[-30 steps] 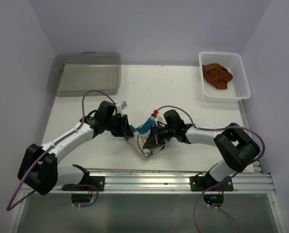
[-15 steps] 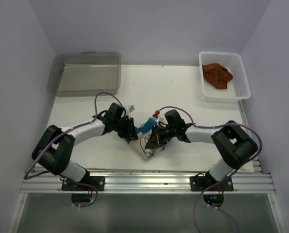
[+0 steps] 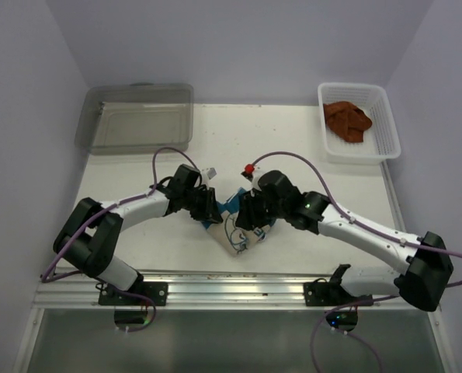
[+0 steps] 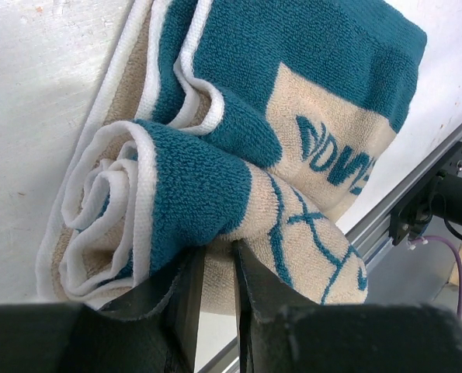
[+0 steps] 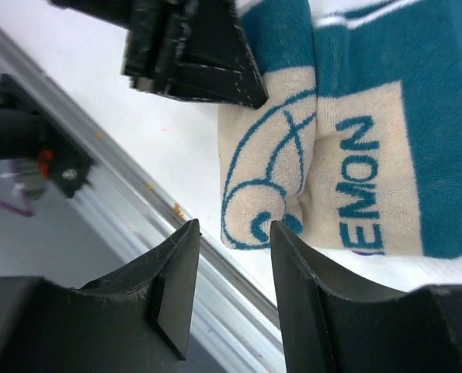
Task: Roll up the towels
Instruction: Roll the towel
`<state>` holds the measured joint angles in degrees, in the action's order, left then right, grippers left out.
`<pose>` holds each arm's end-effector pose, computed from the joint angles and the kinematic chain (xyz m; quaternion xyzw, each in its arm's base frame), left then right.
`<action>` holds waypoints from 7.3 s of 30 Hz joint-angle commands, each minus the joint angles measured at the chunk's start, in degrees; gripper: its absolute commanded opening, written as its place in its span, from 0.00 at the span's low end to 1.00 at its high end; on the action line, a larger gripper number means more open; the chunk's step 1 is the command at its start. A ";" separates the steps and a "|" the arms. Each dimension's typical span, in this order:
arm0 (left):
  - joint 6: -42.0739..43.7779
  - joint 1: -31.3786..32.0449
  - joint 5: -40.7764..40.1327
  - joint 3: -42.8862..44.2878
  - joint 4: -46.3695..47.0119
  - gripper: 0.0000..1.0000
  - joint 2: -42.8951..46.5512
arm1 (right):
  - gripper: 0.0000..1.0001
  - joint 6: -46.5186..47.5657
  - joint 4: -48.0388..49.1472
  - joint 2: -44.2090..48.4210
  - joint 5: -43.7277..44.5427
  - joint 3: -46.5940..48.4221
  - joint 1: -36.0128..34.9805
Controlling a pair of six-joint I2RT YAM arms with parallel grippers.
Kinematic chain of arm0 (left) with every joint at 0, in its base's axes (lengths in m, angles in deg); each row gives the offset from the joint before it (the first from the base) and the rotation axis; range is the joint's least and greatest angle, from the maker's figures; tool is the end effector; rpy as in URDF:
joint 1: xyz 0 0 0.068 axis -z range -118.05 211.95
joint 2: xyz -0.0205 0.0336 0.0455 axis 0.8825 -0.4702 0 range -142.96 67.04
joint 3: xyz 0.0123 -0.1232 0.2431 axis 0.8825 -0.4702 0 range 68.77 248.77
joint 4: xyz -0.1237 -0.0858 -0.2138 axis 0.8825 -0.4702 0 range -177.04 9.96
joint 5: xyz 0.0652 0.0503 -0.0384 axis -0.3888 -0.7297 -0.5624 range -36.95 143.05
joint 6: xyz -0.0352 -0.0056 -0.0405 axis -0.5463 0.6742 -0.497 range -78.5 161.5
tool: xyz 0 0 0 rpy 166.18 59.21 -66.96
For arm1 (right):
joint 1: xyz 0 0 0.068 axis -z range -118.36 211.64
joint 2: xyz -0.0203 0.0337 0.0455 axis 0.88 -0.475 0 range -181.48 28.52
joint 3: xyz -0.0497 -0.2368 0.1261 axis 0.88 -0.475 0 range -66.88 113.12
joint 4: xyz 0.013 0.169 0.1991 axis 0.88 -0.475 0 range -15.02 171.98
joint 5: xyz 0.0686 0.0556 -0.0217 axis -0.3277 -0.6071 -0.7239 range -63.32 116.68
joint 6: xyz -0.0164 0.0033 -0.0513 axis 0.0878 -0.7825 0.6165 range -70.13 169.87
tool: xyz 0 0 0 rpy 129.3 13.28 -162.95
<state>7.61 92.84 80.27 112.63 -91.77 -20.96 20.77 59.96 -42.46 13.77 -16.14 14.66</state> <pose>0.2385 -0.1616 0.1623 0.0447 0.9306 -0.3427 0.1203 0.1750 0.1993 0.2616 -0.1861 0.8906 0.3287 0.2533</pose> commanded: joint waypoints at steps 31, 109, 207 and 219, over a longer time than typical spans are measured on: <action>-0.83 0.22 -2.35 -0.88 -1.02 0.26 0.91 | 0.57 11.79 -11.82 -23.40 47.36 16.06 -34.32; -3.38 1.62 -1.82 -5.53 6.63 0.32 1.97 | 0.28 -9.92 30.64 -18.96 -33.77 -14.09 7.78; 4.27 -4.36 1.52 -4.31 -13.76 0.42 24.11 | 0.00 -43.65 91.61 -29.73 -36.04 -27.80 3.74; 3.13 -1.98 2.57 -3.69 -6.74 0.41 16.74 | 0.00 -45.34 96.29 -35.01 -38.51 -28.24 6.29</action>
<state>10.67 89.54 81.21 108.76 -103.31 -1.73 -23.14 152.50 -76.71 -22.66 -43.81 20.47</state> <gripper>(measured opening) 0.414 0.059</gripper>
